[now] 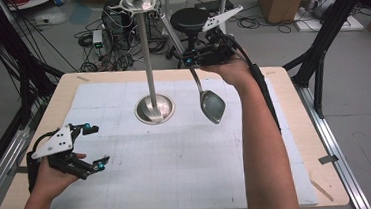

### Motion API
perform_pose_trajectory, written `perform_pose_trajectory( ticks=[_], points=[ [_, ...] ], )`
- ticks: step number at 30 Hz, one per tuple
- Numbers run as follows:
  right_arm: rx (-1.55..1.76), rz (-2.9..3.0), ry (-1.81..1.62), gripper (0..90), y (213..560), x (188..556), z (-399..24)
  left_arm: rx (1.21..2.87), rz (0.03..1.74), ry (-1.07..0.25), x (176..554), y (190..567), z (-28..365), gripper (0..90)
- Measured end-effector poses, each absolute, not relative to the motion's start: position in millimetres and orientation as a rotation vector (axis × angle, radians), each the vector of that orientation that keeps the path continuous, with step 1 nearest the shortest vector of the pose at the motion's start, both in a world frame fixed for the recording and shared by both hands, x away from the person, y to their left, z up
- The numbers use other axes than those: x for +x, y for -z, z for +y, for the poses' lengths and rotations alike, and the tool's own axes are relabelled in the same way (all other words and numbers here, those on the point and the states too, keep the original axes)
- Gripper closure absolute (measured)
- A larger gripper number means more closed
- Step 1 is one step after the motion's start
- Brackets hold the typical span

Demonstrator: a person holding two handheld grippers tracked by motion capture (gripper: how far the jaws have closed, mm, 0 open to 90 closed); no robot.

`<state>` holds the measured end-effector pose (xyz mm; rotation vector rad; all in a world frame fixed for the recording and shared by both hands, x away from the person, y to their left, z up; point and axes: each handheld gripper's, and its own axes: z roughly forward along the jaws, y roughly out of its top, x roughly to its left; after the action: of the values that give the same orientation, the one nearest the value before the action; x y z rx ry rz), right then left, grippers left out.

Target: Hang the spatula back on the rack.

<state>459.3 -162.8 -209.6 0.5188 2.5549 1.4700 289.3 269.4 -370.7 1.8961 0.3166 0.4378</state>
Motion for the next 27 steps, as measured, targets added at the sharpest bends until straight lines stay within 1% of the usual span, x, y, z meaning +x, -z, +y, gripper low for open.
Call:
perform_pose_trajectory(
  ticks=[18,20,22,24,27],
  points=[
    [0.502,2.579,-1.401,74.2,216.4,460.7,-143.6,1.891,0.316,-0.437,288.4,370.5,269.1,1.7],
    [0.500,2.584,-1.371,72.8,217.9,460.6,-141.5,1.890,0.317,-0.438,288.5,370.5,269.2,1.7],
    [0.506,2.560,-1.393,68.2,216.9,460.4,-140.9,1.893,0.316,-0.437,288.6,370.5,269.3,1.7],
    [0.501,2.544,-1.397,69.3,214.1,459.4,-140.3,1.892,0.313,-0.436,288.5,370.5,268.9,1.7],
    [0.507,2.531,-1.399,66.2,209.6,458.1,-140.0,1.891,0.312,-0.435,288.3,370.2,268.9,1.7]
  ],
)
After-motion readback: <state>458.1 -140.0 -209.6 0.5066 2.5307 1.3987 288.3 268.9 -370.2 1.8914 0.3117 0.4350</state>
